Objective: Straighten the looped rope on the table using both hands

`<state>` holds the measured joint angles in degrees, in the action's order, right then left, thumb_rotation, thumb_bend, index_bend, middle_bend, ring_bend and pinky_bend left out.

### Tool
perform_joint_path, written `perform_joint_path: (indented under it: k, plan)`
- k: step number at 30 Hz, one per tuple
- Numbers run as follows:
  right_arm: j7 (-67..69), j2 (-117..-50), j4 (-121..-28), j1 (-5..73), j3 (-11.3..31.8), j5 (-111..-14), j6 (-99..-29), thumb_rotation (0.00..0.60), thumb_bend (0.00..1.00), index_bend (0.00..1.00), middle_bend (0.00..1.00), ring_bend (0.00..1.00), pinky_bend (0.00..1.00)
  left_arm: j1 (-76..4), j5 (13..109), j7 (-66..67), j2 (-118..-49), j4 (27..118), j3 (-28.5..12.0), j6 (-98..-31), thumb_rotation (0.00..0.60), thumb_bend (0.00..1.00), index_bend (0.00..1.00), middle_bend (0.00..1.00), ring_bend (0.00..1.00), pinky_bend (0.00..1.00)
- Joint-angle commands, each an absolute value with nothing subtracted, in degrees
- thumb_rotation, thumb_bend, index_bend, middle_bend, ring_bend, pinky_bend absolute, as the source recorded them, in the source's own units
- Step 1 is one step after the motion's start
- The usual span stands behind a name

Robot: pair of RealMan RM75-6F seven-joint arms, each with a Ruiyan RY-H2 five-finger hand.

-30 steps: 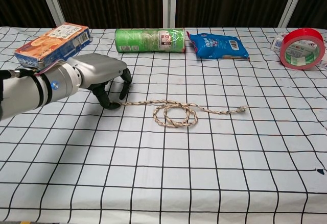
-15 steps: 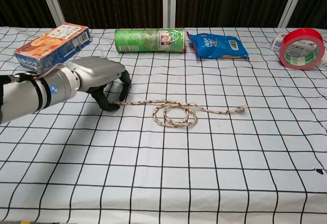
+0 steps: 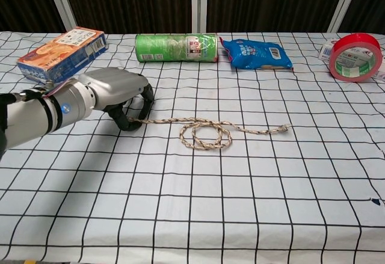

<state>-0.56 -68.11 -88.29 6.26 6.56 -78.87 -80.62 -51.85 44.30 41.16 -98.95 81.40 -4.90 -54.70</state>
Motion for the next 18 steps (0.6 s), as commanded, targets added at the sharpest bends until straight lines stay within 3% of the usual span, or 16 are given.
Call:
perform_joint_path:
  k: [1, 18]
  plan:
    - [-0.5, -68.1, -88.2, 6.3, 6.5, -78.9, -80.6, 0.6, 0.26, 0.0, 0.0, 0.0, 0.0, -51.8, 44.3, 41.1, -99.0, 81.3, -4.9, -54.6, 0.6, 0.36, 0.57, 0.28, 0.1, 0.26]
    - [-1.7, -67.8, -89.2, 6.4, 6.4, -79.6, -81.0, 0.6, 0.26, 0.0, 0.0, 0.0, 0.0, -50.8, 46.4, 40.0, -97.2, 84.7, -5.9, -57.0, 0.6, 0.39, 0.59, 0.29, 0.1, 0.26]
